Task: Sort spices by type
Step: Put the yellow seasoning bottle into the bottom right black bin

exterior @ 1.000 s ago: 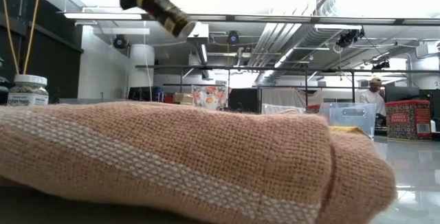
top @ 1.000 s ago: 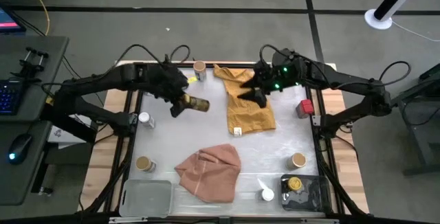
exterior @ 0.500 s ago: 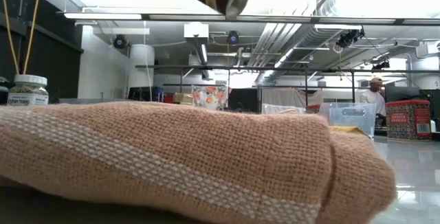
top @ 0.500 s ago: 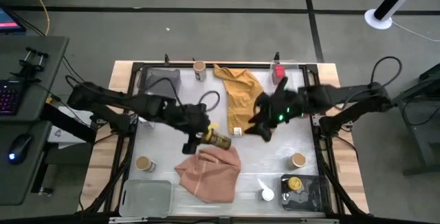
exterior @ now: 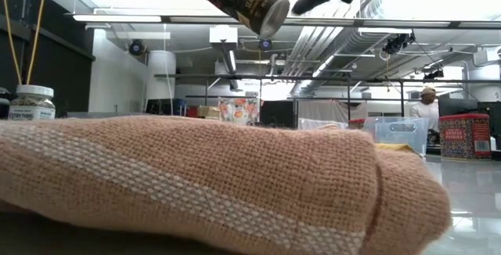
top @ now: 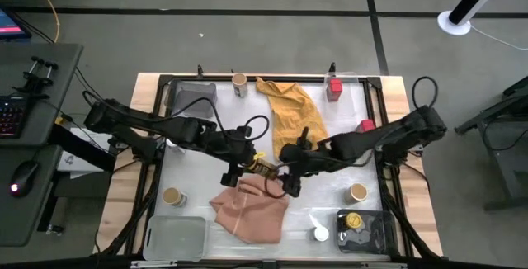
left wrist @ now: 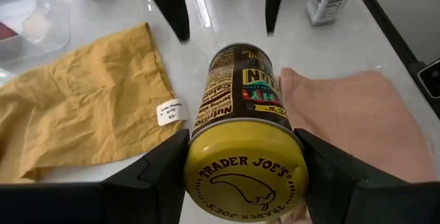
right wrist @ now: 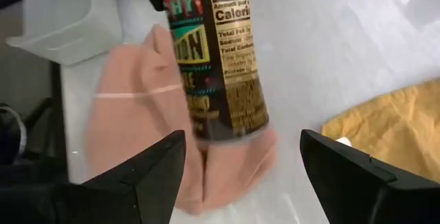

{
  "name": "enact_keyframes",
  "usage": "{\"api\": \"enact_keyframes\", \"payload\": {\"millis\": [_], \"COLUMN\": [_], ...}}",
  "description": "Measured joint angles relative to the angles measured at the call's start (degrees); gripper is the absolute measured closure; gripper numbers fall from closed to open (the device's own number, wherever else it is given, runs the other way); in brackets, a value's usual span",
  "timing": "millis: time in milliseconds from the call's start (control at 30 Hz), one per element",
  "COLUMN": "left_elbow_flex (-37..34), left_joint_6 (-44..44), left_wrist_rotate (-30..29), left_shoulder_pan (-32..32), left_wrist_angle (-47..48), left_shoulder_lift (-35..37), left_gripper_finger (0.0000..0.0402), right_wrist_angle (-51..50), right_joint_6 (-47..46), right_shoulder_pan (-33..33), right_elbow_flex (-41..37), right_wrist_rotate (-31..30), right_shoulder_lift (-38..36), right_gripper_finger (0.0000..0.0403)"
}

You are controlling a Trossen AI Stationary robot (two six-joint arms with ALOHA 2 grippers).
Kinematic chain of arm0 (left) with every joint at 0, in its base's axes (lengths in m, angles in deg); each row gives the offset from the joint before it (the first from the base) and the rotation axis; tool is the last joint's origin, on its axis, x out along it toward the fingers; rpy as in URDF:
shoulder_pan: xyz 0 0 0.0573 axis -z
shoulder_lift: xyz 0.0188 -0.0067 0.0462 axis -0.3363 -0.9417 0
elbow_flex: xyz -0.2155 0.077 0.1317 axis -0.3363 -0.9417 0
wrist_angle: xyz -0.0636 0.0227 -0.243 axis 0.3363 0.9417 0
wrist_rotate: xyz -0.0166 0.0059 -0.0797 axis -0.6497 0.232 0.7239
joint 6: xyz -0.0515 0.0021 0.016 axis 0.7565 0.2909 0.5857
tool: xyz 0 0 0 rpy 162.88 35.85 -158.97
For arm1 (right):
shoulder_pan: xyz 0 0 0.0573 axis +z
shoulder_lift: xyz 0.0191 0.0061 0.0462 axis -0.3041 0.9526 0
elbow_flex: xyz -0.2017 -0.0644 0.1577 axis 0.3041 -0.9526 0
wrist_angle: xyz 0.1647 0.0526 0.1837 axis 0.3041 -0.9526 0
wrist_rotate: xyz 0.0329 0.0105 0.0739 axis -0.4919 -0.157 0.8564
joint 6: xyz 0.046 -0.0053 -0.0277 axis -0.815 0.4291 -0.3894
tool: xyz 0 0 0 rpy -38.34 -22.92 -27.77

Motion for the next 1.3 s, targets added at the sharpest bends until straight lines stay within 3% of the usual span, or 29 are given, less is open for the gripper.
{"api": "enact_keyframes", "payload": {"millis": [333,800,900,1067,1300], "left_elbow_flex": [0.00,-0.04,-0.04,-0.04,3.12], "left_joint_6": [1.32,-1.17,-1.14,-0.88,0.58], "left_wrist_rotate": [-3.66,-6.90,-6.90,-6.70,-4.75], "left_shoulder_pan": [0.17,0.17,0.15,0.13,-0.18], "left_wrist_angle": [-0.59,-7.07,-7.50,-7.85,-3.25], "left_shoulder_lift": [-0.20,-0.39,-0.39,-0.39,0.00], "left_gripper_finger": [0.0198,0.0198,0.0197,0.0183,0.0150], "right_wrist_angle": [10.62,11.30,11.29,11.24,9.38], "right_joint_6": [11.03,15.62,15.45,15.92,15.85], "right_shoulder_pan": [-2.20,-5.26,-5.26,-5.15,-5.22], "right_elbow_flex": [0.02,0.02,0.02,0.02,0.10], "right_wrist_rotate": [-1.32,3.04,2.49,1.90,4.27], "right_shoulder_lift": [1.32,1.85,1.83,1.70,0.48], "right_gripper_finger": [0.0121,0.0125,0.0153,0.0240,0.0240]}}
